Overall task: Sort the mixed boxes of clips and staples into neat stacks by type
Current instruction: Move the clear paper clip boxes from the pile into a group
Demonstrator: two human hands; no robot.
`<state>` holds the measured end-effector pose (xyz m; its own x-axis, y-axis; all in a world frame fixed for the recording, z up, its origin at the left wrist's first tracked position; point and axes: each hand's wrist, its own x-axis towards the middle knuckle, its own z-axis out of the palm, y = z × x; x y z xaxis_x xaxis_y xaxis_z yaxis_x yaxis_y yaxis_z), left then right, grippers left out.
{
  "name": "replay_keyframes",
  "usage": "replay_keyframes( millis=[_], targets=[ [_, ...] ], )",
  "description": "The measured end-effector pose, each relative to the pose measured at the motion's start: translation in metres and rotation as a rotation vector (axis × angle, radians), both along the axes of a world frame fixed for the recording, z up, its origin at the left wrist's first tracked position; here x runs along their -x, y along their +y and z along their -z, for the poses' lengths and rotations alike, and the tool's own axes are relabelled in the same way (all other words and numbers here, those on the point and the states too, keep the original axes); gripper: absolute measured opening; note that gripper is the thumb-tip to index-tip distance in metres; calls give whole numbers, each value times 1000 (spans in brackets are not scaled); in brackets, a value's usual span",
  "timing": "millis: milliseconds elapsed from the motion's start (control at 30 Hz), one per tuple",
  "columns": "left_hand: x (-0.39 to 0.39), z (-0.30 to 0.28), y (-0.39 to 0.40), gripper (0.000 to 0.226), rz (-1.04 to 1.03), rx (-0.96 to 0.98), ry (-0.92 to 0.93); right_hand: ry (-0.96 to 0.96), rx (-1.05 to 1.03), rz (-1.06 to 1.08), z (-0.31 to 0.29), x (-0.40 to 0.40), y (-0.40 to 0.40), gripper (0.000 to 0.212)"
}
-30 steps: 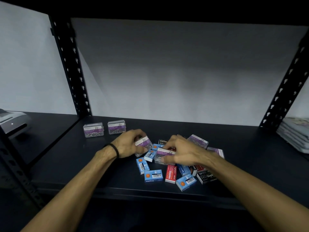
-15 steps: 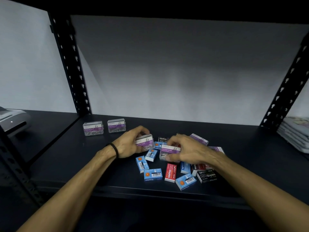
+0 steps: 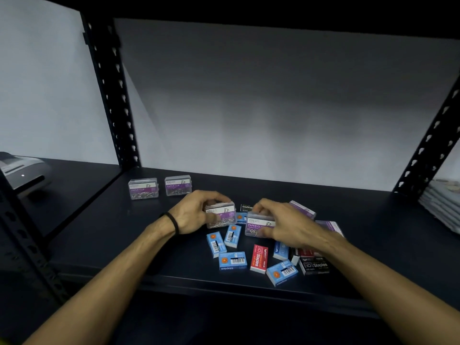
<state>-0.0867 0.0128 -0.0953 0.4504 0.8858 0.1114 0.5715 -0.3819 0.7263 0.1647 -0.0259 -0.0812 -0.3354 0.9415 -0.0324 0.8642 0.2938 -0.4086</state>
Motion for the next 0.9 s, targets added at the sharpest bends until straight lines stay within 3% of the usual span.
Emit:
replay_keyframes(
  millis=[133,400,900],
  targets=[
    [11,-2,-2,44,-15,0,-50,52,66,-6,-9,0,6,37],
    [64,-15,7,43,-133,-43,-132,148,-24,-33,-25,30,31,39],
    [160,4,15,46,-344,-34,-57,231,-4,-182,-21,161,82,43]
  ],
)
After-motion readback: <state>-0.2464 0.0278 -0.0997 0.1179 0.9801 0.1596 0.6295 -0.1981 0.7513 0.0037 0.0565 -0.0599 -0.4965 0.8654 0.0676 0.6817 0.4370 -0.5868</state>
